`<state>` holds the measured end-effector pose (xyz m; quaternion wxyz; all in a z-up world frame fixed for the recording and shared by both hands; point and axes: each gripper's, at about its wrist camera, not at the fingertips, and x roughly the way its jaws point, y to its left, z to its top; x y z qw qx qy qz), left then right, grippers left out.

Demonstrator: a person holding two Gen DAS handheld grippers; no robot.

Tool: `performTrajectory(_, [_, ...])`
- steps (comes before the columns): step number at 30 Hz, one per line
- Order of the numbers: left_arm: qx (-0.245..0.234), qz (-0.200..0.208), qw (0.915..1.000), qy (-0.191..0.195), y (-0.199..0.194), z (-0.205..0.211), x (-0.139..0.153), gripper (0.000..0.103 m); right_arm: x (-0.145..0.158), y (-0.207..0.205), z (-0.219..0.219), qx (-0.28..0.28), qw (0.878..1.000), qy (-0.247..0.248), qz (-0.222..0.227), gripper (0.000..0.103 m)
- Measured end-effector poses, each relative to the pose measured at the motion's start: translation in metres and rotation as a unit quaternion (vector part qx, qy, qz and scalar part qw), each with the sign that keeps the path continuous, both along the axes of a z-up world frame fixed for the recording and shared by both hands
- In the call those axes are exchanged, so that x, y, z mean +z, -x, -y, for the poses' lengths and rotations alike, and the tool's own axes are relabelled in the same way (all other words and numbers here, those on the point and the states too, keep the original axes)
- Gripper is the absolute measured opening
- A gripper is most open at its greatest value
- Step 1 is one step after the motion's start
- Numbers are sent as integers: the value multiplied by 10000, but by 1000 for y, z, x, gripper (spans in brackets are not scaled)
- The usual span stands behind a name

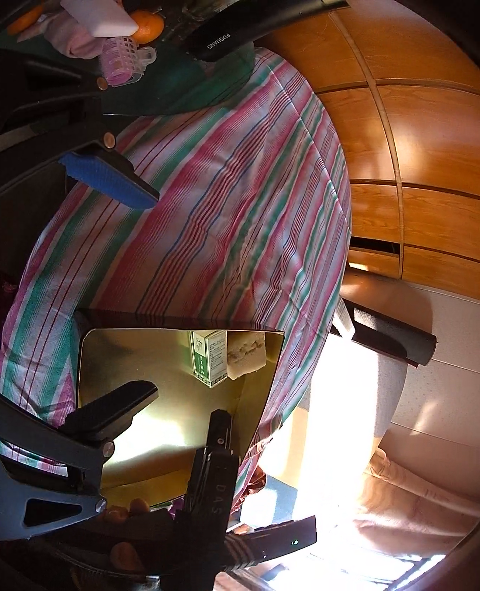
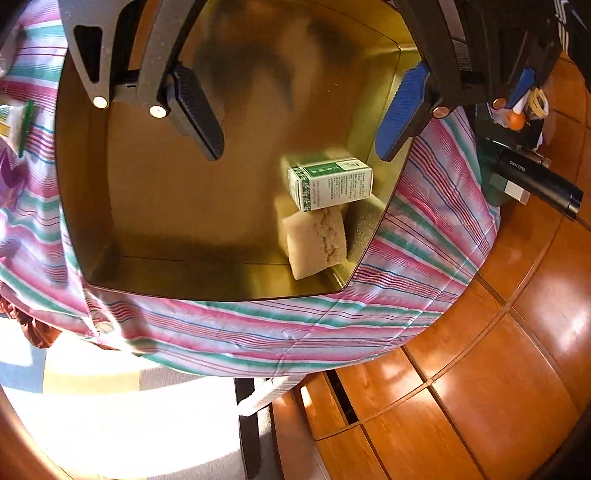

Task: Organize objects
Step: 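Carry the white-green box into the gold tray and open the right gripper, then grasp the WEIDAN cracker bag with the left gripper while the right reaches toward the beige sock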

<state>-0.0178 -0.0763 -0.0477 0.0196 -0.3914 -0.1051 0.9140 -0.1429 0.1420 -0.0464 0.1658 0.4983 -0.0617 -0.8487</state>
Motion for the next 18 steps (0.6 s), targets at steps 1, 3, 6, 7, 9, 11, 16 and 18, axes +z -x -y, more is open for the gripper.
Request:
performTrajectory(1, [-26, -23, 10000, 27, -1, -2, 1, 95, 3, -6, -4, -27, 9999, -70, -77, 86])
performTrajectory(3, [-97, -52, 9999, 91, -2, -9, 4, 95, 8, -17, -14, -76, 9996, -176, -227, 86])
performTrajectory(6, [-226, -86, 9996, 163, -3, -20, 7, 95, 14, -34, -29, -166, 9985, -305, -415, 86])
performTrajectory(7, [-275, -105, 9994, 192, -4, -24, 9, 95, 15, -40, -34, -201, 9981, -345, -466, 86])
performTrajectory(9, [-374, -132, 9989, 256, -5, -32, 11, 95, 17, -49, -44, -258, 9973, -426, -547, 86])
performTrajectory(11, [-479, -152, 9983, 290, -5, -40, 14, 95, 20, -57, -52, -328, 9963, -490, -626, 86])
performTrajectory(16, [-750, -185, 9962, 393, -9, -62, 18, 95, 26, -74, -78, -528, 9942, -511, -780, 86])
performTrajectory(18, [-856, -189, 9952, 433, -10, -71, 19, 95, 28, -79, -89, -632, 9932, -535, -820, 86])
